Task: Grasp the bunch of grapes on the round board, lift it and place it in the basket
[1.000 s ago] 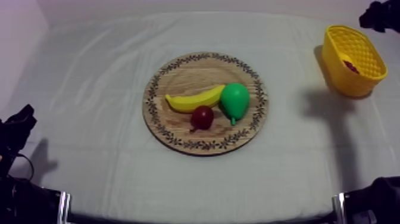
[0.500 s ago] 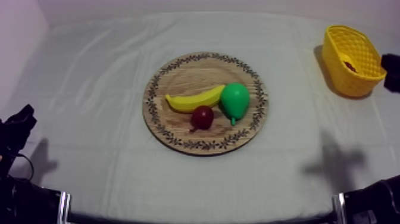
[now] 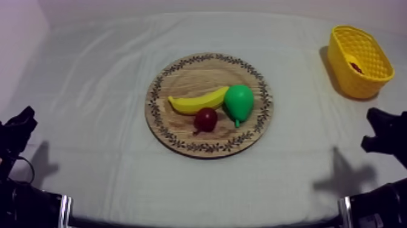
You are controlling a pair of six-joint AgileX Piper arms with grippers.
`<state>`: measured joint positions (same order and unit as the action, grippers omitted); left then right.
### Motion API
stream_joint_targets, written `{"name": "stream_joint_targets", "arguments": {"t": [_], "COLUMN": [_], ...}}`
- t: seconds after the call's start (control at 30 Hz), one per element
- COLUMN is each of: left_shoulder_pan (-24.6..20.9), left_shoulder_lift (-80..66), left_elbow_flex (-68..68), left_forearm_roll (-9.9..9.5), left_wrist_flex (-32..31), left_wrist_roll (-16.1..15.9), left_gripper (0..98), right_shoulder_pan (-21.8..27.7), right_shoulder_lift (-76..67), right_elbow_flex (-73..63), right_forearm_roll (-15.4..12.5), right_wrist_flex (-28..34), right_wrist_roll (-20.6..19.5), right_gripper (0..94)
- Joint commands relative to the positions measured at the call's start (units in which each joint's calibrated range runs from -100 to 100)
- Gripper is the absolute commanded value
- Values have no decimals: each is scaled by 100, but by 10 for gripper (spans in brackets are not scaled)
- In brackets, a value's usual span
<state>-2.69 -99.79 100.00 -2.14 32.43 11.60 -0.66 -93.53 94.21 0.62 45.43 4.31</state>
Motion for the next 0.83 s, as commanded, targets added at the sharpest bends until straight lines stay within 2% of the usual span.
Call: {"name": "stream_joint_targets", "arguments": {"t": [0.0, 0.1, 0.2, 0.3, 0.47, 0.8], "left_shoulder_pan": [-3, -3, -3, -3, -3, -3], "left_shoulder_lift": [5, 5, 5, 5, 5, 5], "left_elbow_flex": [0, 0, 0, 0, 0, 0], "left_forearm_roll": [2, 2, 2, 2, 2, 2], "left_wrist_flex": [-1, -1, -1, -1, -1, -1], "left_wrist_roll": [1, -1, 2, 1, 1, 1], "left_gripper": [1, 1, 1, 1, 1, 1], "right_shoulder_pan": [0, -1, 8, -4, -15, -18], "right_shoulder_lift": [-126, -184, -204, -210, -213, -214], "right_elbow_flex": [209, 286, 452, 521, 551, 557], "right_forearm_roll": [-5, -14, -108, -153, -172, -176], "right_wrist_flex": [76, 46, -554, -818, -931, -954], "right_wrist_roll": [-49, -132, 128, 447, 739, 795], "right_gripper": [5, 4, 4, 4, 4, 4]}}
